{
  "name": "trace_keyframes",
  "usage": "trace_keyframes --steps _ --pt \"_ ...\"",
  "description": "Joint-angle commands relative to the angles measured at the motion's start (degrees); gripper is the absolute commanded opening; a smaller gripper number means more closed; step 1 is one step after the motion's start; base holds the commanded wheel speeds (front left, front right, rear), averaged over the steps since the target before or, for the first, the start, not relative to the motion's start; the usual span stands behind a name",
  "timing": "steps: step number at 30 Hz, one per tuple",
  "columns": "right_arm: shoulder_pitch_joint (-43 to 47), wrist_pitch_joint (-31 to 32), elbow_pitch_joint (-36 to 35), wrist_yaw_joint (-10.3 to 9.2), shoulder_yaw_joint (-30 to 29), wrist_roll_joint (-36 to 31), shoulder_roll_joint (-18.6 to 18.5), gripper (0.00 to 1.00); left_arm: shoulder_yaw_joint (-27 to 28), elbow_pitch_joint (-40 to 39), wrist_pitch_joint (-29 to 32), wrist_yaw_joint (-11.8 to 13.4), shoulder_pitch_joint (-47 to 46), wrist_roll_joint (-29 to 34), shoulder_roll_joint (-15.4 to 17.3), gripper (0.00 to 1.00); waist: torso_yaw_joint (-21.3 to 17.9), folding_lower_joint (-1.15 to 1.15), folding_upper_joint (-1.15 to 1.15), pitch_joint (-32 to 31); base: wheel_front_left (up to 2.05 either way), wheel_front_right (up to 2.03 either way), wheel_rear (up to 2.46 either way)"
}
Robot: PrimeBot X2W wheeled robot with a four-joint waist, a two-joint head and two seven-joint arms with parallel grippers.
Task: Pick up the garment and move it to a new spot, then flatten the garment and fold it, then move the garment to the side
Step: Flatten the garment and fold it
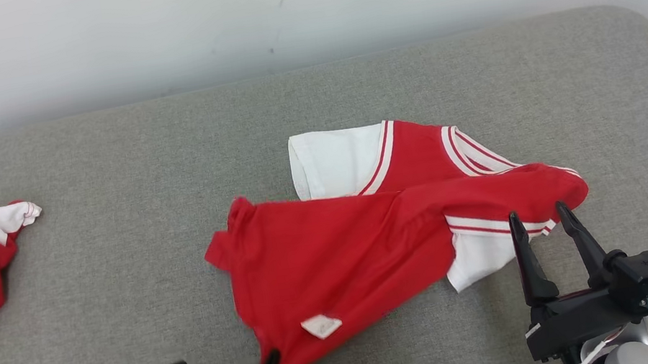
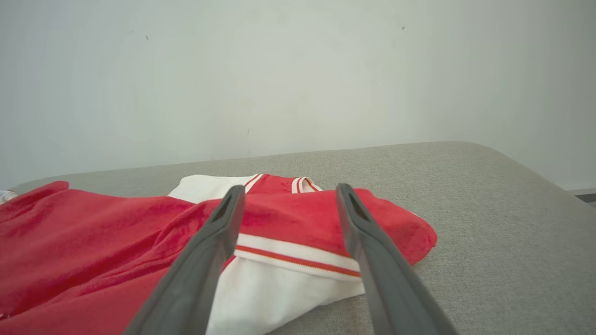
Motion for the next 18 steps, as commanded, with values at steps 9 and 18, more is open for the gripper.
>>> trace_keyframes --steps 9,18 --pt "0.1 0.1 0.1 -0.15 0.0 0.9 0.0 1.00 -1.5 6.4 1.4 3.4 3.2 3.9 1.9 1.00 0.4 0.01 0.01 0.2 0.00 0.00 0.00" --pt "-0.1 0.1 0.3 -0.15 -0.1 1.2 0.0 1.00 0.3 4.2 0.6 3.8 -1.0 4.3 3.7 1.00 0.6 0.01 0.01 -0.4 0.00 0.00 0.00"
